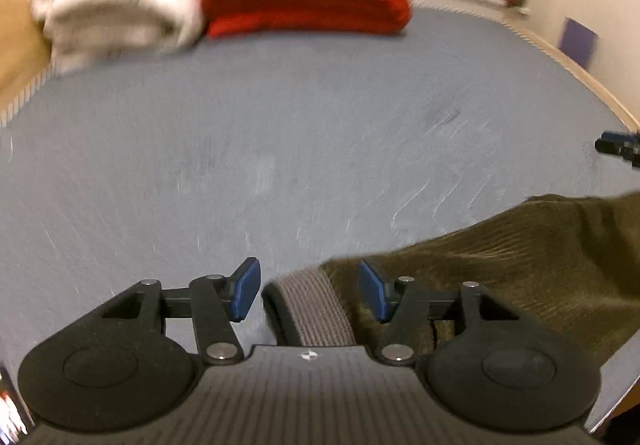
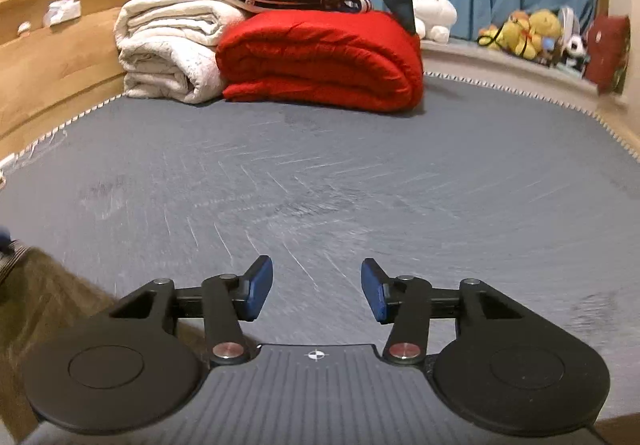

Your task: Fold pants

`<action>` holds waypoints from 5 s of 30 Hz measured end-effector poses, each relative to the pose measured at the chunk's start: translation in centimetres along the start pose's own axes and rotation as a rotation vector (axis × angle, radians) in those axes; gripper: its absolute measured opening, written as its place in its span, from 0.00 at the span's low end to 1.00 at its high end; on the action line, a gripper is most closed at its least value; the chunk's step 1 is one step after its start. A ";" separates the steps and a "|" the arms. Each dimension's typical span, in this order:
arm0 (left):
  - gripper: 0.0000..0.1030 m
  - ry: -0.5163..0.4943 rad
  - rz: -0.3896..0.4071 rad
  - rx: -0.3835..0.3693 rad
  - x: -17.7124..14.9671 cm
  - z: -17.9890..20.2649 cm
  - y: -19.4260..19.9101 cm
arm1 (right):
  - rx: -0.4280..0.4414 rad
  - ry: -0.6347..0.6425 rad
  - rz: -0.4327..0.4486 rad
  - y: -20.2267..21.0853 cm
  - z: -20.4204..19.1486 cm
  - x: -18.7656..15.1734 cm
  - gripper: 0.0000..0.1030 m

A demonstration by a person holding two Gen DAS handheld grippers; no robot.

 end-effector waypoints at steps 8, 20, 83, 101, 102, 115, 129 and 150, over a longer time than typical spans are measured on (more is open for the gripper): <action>0.50 -0.558 -0.207 -0.016 -6.5 6.5 -3.0 | -0.154 -0.238 0.164 11.1 8.5 -1.2 0.52; 0.47 -0.743 -0.181 0.132 -7.2 9.1 -3.7 | -0.471 -0.897 0.393 29.2 22.6 -11.0 0.67; 0.67 -0.478 -0.116 -0.176 -0.7 20.8 -8.7 | -0.407 0.080 0.203 13.4 1.1 -10.2 0.14; 0.67 -0.337 -0.058 -0.315 2.0 21.0 -7.1 | 0.088 0.527 -0.065 9.1 -14.6 -17.0 0.33; 0.67 -0.334 -0.049 -0.321 2.2 21.2 -6.9 | 0.111 0.517 -0.035 10.1 -14.4 -16.2 0.33; 0.67 -0.478 0.082 -0.510 0.8 26.0 -3.7 | -0.020 -0.245 -0.061 12.5 3.7 -13.3 0.68; 0.82 -0.725 0.185 -0.623 -3.7 34.6 -1.9 | 0.450 -0.783 -0.163 10.1 5.2 -13.9 0.16; 0.51 -0.029 0.020 -0.226 4.5 22.3 -11.3 | -0.231 -0.274 -0.166 10.3 6.0 -11.6 0.71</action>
Point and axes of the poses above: each gripper's, at about its wrist camera, not at the fingertips, and y roughly against the way its jaws point, z to its right, x to its top, the point moved 4 cm from there along -y, roughly the way its jaws point, and after that the axes turned 6 degrees about -z, right-handed, at the moved point
